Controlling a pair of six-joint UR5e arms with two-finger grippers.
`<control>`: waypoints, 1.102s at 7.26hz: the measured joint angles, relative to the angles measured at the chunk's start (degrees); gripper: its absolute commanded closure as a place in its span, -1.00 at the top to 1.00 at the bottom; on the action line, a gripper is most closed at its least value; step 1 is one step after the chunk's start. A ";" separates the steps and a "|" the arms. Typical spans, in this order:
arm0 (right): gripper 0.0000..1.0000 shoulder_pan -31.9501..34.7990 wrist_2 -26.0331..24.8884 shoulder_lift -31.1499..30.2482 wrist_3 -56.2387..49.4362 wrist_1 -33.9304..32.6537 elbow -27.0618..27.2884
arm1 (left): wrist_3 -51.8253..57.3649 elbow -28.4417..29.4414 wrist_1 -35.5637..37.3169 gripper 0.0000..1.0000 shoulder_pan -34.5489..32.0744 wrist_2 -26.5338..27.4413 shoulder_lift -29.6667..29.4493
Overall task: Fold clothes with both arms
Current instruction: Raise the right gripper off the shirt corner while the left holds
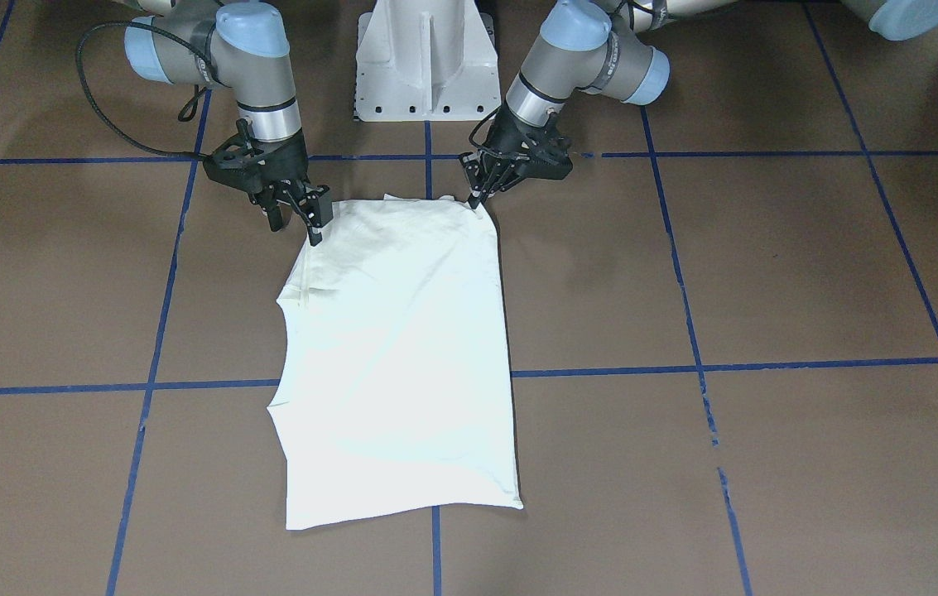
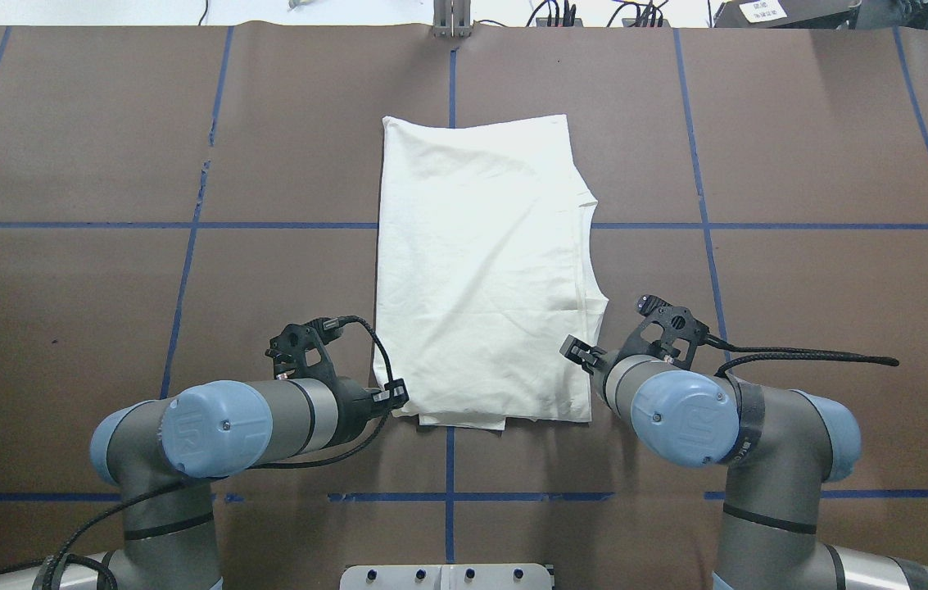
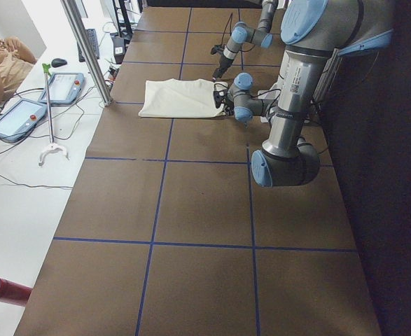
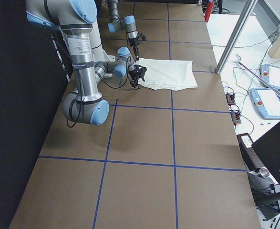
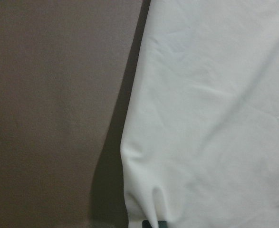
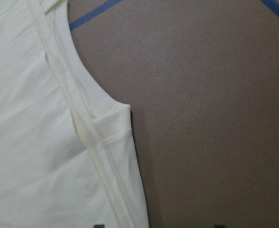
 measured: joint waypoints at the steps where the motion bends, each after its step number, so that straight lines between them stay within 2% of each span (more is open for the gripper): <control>1: 0.62 0.43 -0.11 0.47 -1.04 -0.04 -0.42 | -0.05 0.03 -0.06 -1.00 0.02 -0.04 0.00; 5: 0.55 0.89 -0.67 4.06 -1.88 -2.14 -4.29 | -0.02 0.04 -0.11 -1.00 0.04 -0.09 0.01; 8: 0.15 0.77 -0.75 5.23 -1.88 -5.16 -4.42 | -0.01 0.07 -0.19 -1.00 0.04 -0.15 0.01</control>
